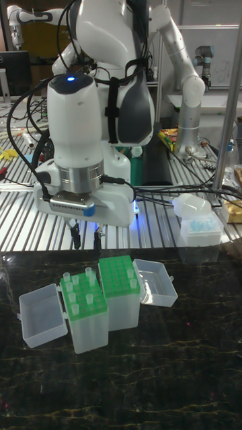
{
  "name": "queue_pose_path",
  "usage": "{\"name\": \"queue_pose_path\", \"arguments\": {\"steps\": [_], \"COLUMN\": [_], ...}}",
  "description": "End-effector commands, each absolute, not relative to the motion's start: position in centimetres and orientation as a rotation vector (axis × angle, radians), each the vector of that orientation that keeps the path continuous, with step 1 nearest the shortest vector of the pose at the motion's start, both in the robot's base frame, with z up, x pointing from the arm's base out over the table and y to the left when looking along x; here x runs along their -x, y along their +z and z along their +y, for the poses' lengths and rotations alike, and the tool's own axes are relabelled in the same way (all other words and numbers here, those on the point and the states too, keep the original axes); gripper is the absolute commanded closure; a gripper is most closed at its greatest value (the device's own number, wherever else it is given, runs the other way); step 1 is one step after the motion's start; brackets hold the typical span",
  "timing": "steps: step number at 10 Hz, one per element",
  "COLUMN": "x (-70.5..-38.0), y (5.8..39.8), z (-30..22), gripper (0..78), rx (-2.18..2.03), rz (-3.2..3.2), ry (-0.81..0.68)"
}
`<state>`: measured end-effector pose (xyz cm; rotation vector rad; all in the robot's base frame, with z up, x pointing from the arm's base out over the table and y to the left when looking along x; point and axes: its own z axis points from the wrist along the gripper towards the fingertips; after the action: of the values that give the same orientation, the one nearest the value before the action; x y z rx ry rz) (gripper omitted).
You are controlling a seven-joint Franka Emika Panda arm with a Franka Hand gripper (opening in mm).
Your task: Transfer all large pipette tips from one holder to another
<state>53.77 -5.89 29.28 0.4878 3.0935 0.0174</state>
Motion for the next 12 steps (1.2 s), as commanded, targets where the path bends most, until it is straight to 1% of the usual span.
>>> {"name": "queue_pose_path", "arguments": {"steps": [1, 7, 8, 12], "x": [-53.7, -53.7, -53.2, -52.9], "y": [29.3, 29.3, 29.1, 29.0], "z": [-5.9, -5.9, -4.1, -3.1], "gripper": [0.2, 0.2, 0.2, 0.2], "rx": [-0.497, -0.497, -0.622, -0.636], "rz": [3.093, 3.093, 3.079, 3.078], "ry": [0.016, 0.016, 0.016, 0.016]}}
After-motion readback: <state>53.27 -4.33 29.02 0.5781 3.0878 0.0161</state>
